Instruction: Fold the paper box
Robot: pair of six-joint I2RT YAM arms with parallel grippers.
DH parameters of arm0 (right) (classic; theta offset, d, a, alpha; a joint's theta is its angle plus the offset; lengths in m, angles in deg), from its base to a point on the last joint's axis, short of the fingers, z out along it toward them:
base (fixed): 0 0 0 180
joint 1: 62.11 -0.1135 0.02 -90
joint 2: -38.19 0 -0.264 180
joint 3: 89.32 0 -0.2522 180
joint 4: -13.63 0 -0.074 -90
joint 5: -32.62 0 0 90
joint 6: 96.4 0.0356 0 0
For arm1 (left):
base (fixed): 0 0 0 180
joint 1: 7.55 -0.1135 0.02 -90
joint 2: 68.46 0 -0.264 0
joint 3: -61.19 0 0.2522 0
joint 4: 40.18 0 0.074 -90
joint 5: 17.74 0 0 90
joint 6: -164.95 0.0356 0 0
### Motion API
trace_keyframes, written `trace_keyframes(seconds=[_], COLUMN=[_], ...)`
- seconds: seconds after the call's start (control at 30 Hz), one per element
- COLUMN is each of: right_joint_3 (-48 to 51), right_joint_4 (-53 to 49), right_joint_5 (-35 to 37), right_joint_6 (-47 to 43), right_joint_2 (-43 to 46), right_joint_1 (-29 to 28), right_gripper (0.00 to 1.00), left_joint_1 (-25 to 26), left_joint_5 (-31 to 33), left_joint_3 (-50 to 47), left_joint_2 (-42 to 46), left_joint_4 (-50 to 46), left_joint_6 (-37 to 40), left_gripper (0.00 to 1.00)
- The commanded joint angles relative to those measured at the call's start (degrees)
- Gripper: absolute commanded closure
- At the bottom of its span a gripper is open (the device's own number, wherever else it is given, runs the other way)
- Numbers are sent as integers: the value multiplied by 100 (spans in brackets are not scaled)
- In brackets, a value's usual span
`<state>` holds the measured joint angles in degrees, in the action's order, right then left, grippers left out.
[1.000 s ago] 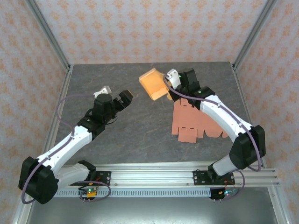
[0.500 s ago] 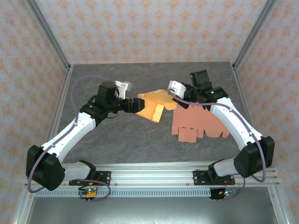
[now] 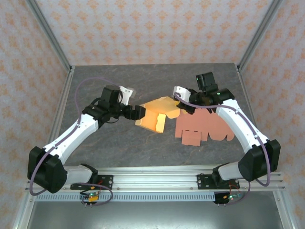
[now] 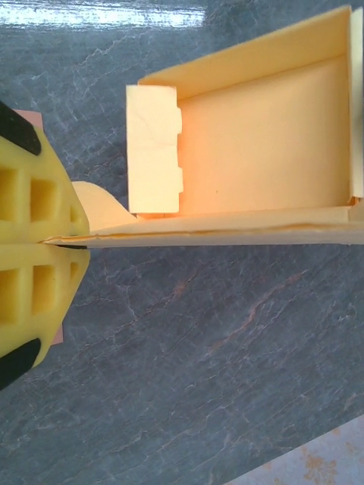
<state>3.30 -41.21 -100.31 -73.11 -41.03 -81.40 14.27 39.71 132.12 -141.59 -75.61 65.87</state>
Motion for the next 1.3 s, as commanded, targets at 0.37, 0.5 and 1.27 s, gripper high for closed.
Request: trace_keyframes(seconds=[0.37,0.5,1.27], right_joint_3=[-220,-112,3503], right_joint_4=[56,426,5485], right_joint_5=[-514,-512,1207], right_joint_6=[-78,472,8366], right_joint_2=[95,119,1325], right_joint_1=[44,74,-105], right_gripper=[100,66,47], left_joint_1=[-84,-109,-170], left_joint_5=[-1087,-945,90], left_joint_3=[25,5,266], left_joint_2=[-395,-435,-1345], left_joint_4=[653,819,2166], left_joint_6=[-411,-658,-3063], left_gripper=[62,69,70])
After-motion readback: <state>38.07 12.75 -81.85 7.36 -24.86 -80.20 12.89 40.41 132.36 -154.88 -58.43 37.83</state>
